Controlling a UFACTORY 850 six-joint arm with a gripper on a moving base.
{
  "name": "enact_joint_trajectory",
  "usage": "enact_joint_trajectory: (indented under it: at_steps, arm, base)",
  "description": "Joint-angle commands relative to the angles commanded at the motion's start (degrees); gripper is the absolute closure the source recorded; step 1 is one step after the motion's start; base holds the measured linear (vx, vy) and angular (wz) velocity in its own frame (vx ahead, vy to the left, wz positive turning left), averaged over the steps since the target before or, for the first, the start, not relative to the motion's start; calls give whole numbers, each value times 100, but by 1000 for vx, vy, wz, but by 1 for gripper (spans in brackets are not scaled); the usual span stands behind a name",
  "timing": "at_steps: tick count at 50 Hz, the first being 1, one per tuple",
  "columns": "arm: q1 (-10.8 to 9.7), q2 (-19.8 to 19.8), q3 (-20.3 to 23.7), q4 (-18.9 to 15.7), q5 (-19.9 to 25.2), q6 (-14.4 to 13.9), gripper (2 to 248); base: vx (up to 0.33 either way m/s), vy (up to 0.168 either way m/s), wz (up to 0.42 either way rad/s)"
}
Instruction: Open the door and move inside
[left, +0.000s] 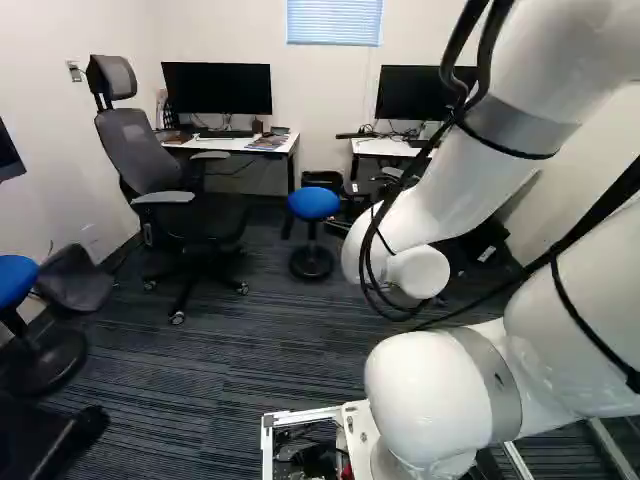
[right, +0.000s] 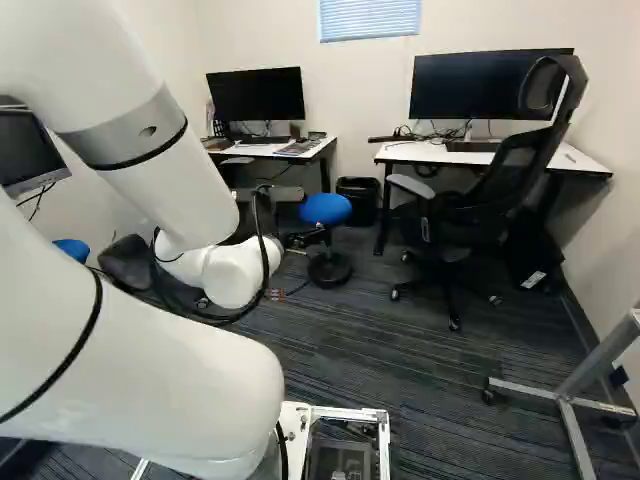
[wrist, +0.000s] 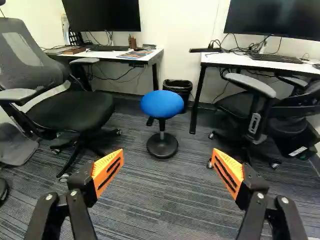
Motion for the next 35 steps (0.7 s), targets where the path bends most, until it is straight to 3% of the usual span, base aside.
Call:
enact_joint_trajectory:
  at_steps: [10, 35]
  arm:
    - [0, 0, 0, 0, 0, 0, 3]
    - [0, 0, 0, 0, 0, 0, 3]
  base:
    - [85, 52, 3]
    - [-3, -1, 0]
